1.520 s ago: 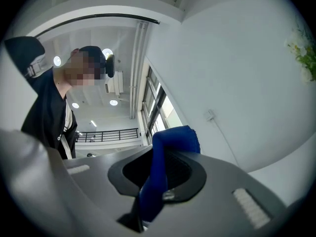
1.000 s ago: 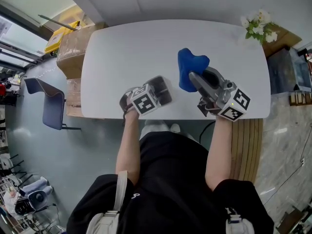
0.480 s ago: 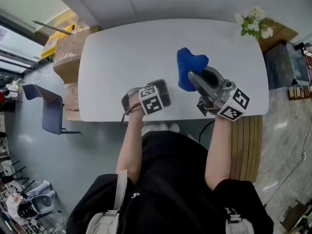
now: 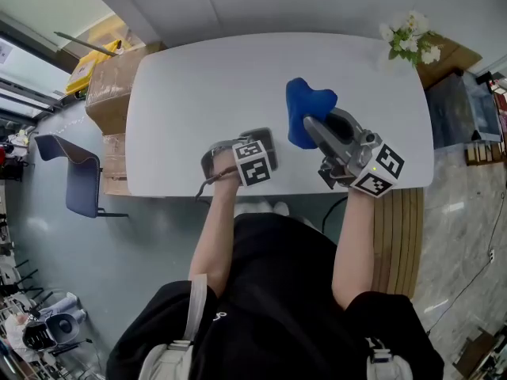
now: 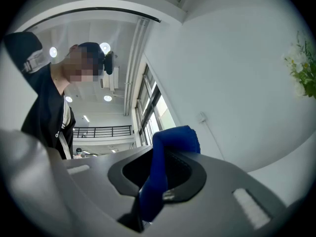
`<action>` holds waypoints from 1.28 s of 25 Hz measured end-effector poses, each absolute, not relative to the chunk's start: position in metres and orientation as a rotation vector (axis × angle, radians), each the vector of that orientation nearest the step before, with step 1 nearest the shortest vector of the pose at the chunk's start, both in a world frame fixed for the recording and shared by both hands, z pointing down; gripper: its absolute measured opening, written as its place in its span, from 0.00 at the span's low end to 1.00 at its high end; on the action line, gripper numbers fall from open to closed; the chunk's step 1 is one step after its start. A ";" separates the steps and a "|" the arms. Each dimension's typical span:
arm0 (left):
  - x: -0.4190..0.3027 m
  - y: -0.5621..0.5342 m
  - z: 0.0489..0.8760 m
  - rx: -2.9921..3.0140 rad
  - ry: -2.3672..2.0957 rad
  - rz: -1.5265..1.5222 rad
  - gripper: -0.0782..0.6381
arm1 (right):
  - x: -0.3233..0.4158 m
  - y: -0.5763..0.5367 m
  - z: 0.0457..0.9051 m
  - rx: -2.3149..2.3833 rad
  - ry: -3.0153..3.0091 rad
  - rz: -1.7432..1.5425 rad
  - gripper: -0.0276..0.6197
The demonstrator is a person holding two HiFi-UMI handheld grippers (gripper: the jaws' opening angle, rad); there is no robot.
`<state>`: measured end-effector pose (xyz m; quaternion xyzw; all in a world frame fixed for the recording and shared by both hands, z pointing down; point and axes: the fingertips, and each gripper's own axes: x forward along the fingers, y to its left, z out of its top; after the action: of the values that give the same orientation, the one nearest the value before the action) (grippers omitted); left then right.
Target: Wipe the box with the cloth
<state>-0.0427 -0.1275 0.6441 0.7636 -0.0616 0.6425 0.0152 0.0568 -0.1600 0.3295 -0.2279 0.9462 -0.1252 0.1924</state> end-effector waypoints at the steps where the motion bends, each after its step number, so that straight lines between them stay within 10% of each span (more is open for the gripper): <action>1: -0.042 -0.128 0.643 2.382 -0.212 1.976 0.19 | 0.056 -0.159 0.329 -0.635 2.656 -0.351 0.13; 32: -0.064 -0.199 0.380 2.704 -1.516 0.308 0.11 | 0.002 -0.202 0.316 -1.153 2.773 -0.159 0.13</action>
<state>-0.0643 -0.1986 0.3801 0.8679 -0.4866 0.0989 0.0132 0.0016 -0.2023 0.3164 -0.3827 0.9200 -0.0526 0.0670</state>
